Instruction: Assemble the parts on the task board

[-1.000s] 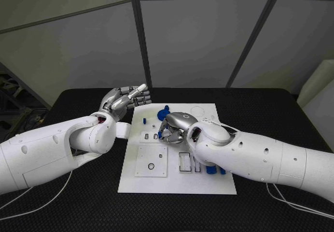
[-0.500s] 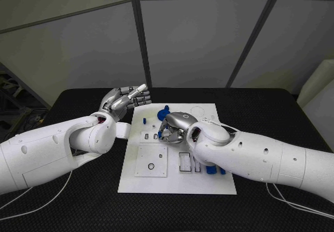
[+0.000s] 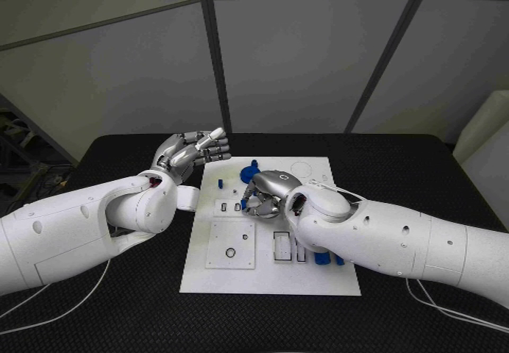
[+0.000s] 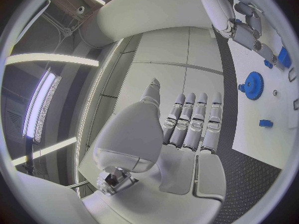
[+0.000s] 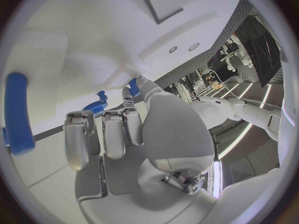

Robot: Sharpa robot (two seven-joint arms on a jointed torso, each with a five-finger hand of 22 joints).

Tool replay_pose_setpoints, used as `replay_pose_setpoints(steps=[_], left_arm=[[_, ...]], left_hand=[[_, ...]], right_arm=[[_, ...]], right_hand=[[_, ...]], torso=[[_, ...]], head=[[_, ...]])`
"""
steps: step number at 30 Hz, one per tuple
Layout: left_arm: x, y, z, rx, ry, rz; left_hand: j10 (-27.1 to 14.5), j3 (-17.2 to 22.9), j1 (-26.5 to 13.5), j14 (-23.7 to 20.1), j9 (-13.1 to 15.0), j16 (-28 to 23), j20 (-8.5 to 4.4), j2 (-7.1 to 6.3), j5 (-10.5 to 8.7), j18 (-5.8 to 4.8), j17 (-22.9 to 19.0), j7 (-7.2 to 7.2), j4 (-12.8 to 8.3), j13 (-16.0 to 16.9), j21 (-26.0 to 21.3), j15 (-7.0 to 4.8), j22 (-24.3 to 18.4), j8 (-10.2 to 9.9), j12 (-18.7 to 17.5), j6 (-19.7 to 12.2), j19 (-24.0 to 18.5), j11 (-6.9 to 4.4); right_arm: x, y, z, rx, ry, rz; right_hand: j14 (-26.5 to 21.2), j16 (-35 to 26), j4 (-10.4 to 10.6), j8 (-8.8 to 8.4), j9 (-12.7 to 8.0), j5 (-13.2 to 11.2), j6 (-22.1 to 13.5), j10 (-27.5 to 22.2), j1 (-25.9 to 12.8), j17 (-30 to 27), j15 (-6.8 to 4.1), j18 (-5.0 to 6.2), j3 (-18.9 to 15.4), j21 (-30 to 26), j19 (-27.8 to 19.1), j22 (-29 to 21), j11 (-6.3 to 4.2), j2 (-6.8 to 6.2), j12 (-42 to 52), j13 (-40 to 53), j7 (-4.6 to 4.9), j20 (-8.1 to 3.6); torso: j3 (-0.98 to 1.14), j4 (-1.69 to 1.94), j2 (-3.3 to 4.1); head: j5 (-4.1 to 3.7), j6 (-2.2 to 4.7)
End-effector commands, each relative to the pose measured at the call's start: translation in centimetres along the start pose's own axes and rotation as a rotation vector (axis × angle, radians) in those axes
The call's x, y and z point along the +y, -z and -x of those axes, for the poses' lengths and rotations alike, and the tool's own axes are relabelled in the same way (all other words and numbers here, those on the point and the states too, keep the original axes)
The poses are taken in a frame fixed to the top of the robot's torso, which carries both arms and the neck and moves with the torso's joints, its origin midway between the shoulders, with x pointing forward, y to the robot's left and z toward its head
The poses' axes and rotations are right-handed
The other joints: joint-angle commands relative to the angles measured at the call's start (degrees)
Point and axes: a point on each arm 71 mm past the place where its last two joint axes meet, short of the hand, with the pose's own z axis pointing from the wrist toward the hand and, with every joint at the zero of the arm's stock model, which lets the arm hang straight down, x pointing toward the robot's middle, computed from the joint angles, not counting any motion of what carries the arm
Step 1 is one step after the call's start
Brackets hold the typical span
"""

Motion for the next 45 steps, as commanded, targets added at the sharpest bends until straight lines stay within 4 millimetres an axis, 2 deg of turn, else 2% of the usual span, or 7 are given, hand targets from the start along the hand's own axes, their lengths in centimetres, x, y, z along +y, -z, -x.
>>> replay_pose_setpoints(steps=[1,22,26,31,37,45], left_arm=[[-0.17,-0.05,-0.16,0.015,0.001,-0.008],[-0.17,-0.04,-0.13,0.014,0.001,-0.008],[-0.17,-0.04,-0.12,0.014,0.0,-0.008],[-0.17,-0.04,-0.1,0.014,0.0,-0.007],[-0.16,-0.04,-0.08,0.013,0.0,-0.007],[-0.15,-0.05,-0.06,0.013,0.0,-0.006]], left_hand=[[0.0,0.0,-0.2,-0.2,-0.1,-0.3,-0.15,0.2,0.13,2.69,-0.1,2.17,-0.2,0.0,-0.1,0.01,-0.1,-0.3,-0.2,0.0,0.2,0.19],[0.0,0.0,-0.2,-0.2,-0.1,-0.3,-0.15,0.2,0.13,2.69,-0.1,2.17,-0.2,0.0,-0.1,0.01,-0.1,-0.3,-0.2,0.0,0.2,0.19],[0.0,0.0,-0.2,-0.2,-0.1,-0.3,-0.15,0.2,0.13,2.69,-0.1,2.17,-0.2,0.0,-0.1,0.01,-0.1,-0.3,-0.2,0.0,0.2,0.19],[0.0,0.0,-0.2,-0.2,-0.1,-0.3,-0.15,0.2,0.13,2.69,-0.1,2.17,-0.2,0.0,-0.1,0.01,-0.1,-0.3,-0.2,0.0,0.2,0.19],[0.0,0.0,-0.2,-0.2,-0.1,-0.3,-0.15,0.2,0.13,2.69,-0.1,2.17,-0.2,0.0,-0.1,0.01,-0.1,-0.3,-0.2,0.0,0.2,0.19],[0.0,-0.1,-0.2,-0.3,-0.1,-0.3,-0.15,0.22,0.13,2.69,-0.1,2.16,-0.3,0.0,-0.1,0.01,-0.1,-0.4,-0.2,0.0,0.2,0.19]], right_arm=[[-0.08,0.03,-0.18,0.014,0.013,-0.005],[0.06,0.03,-0.14,0.007,0.011,-0.001],[0.06,0.03,-0.1,0.002,0.009,-0.003],[0.04,0.03,-0.01,-0.011,0.005,-0.006],[0.09,0.11,0.21,-0.041,-0.005,-0.005],[0.2,0.38,0.59,-0.086,-0.021,0.008]], right_hand=[[3.9,-0.2,0.0,-0.4,-0.1,0.0,-0.6,-0.1,-0.3,5.7,0.47,-0.86,-0.2,0.2,5.9,15.1,0.63,-0.34,-0.4,6.4,0.14,0.24],[3.8,-0.6,0.7,-0.4,-0.2,-1.3,-2.7,-0.6,-2.2,5.2,0.96,-0.86,-1.0,0.2,5.9,15.1,1.19,-1.51,-1.2,5.9,0.72,0.75],[3.8,-0.7,1.2,-0.33,-0.1,-4.2,-3.3,-0.7,-3.0,5.0,1.07,-0.86,-1.5,0.2,5.9,15.1,1.31,-1.68,-1.4,5.8,0.8,0.9],[3.7,-0.9,1.9,-0.48,-0.2,-6.1,-5.0,-1.1,-3.7,4.7,1.22,-0.86,-2.4,0.2,5.9,15.1,1.51,-2.28,-2.0,5.3,1.02,1.03],[3.6,-1.1,2.9,-0.48,-0.3,-6.5,-7.4,-1.7,-4.1,4.4,1.49,-0.86,-3.2,0.2,5.9,15.1,1.87,-3.25,-2.9,4.7,1.42,1.27],[3.6,-1.3,3.1,-0.46,-0.3,-6.5,-7.8,-1.9,-4.0,4.2,1.54,-0.86,-3.3,0.2,5.9,15.1,1.93,-3.39,-3.1,4.5,1.48,1.31]], torso=[[0.01,-0.03,0.0],[0.01,-0.02,0.0],[0.01,-0.02,0.0],[0.01,-0.02,0.01],[0.03,-0.05,-0.01],[0.05,-0.02,-0.01]], head=[[0.0,-0.07],[-0.03,-0.15],[-0.03,-0.15],[0.0,-0.18],[0.08,-0.27],[0.09,-0.17]])
